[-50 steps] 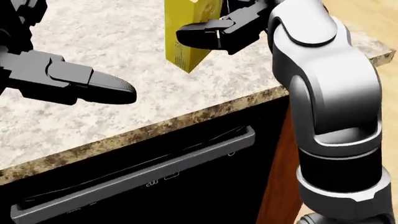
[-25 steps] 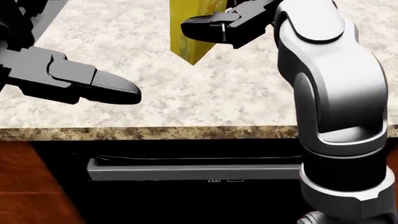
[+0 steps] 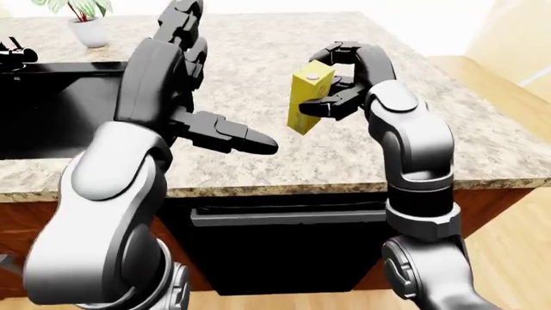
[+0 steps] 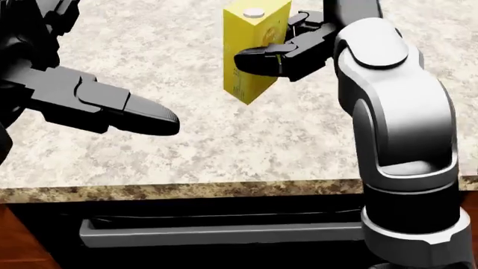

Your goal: Move the drinks to the dining counter.

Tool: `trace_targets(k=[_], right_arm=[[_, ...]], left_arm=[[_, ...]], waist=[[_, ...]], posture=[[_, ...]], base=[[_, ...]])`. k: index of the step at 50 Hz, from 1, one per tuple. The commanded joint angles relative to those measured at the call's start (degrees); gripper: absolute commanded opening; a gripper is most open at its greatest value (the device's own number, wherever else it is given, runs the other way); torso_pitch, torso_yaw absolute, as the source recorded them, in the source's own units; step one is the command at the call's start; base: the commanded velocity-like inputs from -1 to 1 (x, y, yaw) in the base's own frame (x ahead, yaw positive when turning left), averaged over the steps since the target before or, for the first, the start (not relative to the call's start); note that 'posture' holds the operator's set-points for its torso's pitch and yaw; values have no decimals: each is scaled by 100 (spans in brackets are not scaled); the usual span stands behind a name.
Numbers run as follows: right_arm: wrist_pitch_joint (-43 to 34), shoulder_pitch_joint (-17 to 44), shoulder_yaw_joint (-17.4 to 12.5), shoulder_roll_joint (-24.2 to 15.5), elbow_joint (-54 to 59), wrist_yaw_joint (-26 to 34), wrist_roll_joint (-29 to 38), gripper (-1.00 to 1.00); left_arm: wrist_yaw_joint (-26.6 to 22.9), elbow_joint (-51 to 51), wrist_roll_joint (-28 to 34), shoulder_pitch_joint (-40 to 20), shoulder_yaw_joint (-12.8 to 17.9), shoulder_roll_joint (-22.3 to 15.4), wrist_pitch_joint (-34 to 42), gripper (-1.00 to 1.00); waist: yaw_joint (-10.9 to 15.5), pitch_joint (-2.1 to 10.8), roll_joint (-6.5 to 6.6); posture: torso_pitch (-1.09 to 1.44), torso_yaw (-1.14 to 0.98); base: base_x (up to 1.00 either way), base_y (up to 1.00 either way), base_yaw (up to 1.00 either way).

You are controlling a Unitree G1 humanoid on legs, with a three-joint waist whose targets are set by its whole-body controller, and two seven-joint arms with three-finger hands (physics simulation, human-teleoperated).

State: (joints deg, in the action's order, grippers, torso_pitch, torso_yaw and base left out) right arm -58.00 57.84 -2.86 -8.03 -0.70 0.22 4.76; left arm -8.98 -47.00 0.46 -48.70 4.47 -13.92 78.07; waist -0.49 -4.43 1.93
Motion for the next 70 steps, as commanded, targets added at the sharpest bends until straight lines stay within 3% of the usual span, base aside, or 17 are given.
trace_targets(k=[1, 3, 4, 5, 9, 14, 17, 26, 42, 70], right_arm=[[430, 377, -11, -23, -431, 4, -21, -100], [453, 366, -1, -21, -413, 10, -18, -100], [454, 360, 6, -23, -421, 17, -13, -100], [470, 358, -4, -13, -412, 19, -20, -100], [469, 356, 20, 25, -378, 10, -18, -100], [615, 269, 61, 63, -261, 15, 24, -100], [671, 254, 75, 86, -177, 34, 52, -100], [1024, 149, 81, 153, 434, 48, 168, -100], [1474, -38, 27, 116, 1167, -87, 268, -100], [1900, -119, 0, 103, 1838, -239, 273, -100]], left_arm=[[85, -119, 112, -154, 94, -51, -330, 100], [84, -127, 118, -168, 88, -44, -312, 100], [82, -127, 122, -170, 87, -45, -310, 100], [76, -135, 125, -175, 91, -49, -299, 100], [58, -158, 128, -168, 117, -59, -283, 100], [54, -146, 130, -149, 120, -55, -310, 100], [56, -163, 132, -161, 119, -59, -280, 100], [47, -110, 136, -159, 129, -66, -329, 100], [35, -125, 129, -167, 134, -69, -311, 100], [42, -140, 161, -98, 100, -35, -343, 100]], waist=[[24, 194, 5], [-33, 158, 166], [-71, 276, 118], [-61, 254, 40], [-86, 243, 59], [-7, 179, -255], [45, 283, -183], [24, 283, -133], [68, 235, -186], [97, 286, -179]], posture=[[0, 0], [0, 0], [0, 0], [0, 0], [0, 0], [0, 0], [0, 0], [0, 0], [0, 0], [0, 0]], base=[[36, 0, 0], [14, 0, 0], [0, 0, 0], [0, 0, 0], [0, 0, 0], [0, 0, 0], [0, 0, 0], [0, 0, 0], [0, 0, 0], [0, 0, 0]])
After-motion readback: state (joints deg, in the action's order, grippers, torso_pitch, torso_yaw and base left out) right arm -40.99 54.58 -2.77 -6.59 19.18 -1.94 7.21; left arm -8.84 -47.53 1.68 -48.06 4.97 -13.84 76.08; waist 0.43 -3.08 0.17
